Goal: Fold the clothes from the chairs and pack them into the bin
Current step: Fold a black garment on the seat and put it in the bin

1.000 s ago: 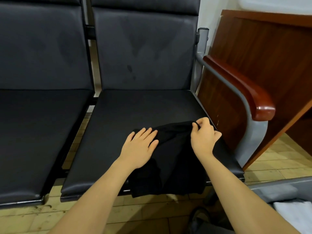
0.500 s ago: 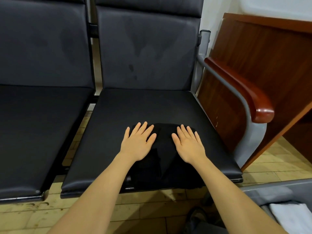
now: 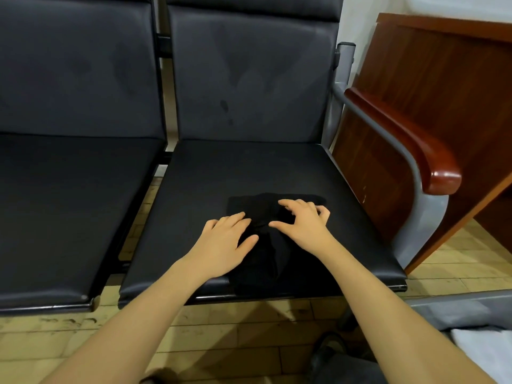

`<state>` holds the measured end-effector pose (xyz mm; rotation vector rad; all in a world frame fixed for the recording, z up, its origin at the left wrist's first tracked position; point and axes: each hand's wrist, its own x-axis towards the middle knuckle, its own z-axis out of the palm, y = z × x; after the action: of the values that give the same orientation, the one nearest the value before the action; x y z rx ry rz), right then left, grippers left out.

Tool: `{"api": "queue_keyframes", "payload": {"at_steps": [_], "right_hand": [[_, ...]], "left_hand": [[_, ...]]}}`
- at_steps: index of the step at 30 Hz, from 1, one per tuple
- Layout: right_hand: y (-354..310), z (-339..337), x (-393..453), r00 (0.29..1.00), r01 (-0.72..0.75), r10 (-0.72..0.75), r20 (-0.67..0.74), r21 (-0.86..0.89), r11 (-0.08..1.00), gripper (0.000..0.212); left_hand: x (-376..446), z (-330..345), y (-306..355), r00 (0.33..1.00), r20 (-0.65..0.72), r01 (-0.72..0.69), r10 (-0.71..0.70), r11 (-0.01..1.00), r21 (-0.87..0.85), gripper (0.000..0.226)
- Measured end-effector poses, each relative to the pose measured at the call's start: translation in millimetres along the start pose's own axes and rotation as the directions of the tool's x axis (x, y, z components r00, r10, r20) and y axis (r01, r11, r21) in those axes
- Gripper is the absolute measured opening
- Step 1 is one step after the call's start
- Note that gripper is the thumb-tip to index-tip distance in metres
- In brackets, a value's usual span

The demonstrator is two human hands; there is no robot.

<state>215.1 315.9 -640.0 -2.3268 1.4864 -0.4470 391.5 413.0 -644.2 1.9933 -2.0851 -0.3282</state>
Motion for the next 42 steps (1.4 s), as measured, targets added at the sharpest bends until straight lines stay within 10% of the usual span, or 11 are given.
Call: {"api": "queue_keyframes", "payload": {"at_steps": [6,12,16,22,31,38,42], "right_hand": [[-1,-2,-12,0.981,0.087,-0.05,-0.185,0.194,0.977,0.009],[11,-27,-31,0.971,0.144,-0.067,-0.229,0.336,0.931,0.006],[29,-44,-51,0.963,0.136,-0.011,-0.27,0.448,0.883,0.041],[21,-51,-65,0.935,0.08,-0.027,-0.353,0.137,0.987,0.036],[20,1,-58,0.976,0.081,-0.035,0.216,-0.208,0.975,0.062],[32,2,-21,0.993,0.105,-0.086,0.082,-0.264,0.959,0.056],[30,-1,-24,0.98,0.151,-0.177,-0.088,-0.245,0.958,0.048]], "left_hand": [[-9,1,1,0.999,0.045,0.019,-0.024,0.994,0.106,0.057],[-8,-3,18,1.0,0.012,-0.007,0.008,0.998,-0.068,0.052],[-13,-6,34,0.999,-0.027,-0.023,0.019,0.99,-0.139,0.048],[-21,14,49,0.999,0.024,0.016,-0.023,0.965,0.261,0.062],[-9,15,17,0.973,0.155,0.136,-0.173,0.965,0.223,0.058],[14,13,-9,0.994,0.087,0.056,-0.062,0.996,0.069,0.056],[8,14,-10,0.983,-0.168,-0.056,0.067,0.996,0.07,0.051]]}}
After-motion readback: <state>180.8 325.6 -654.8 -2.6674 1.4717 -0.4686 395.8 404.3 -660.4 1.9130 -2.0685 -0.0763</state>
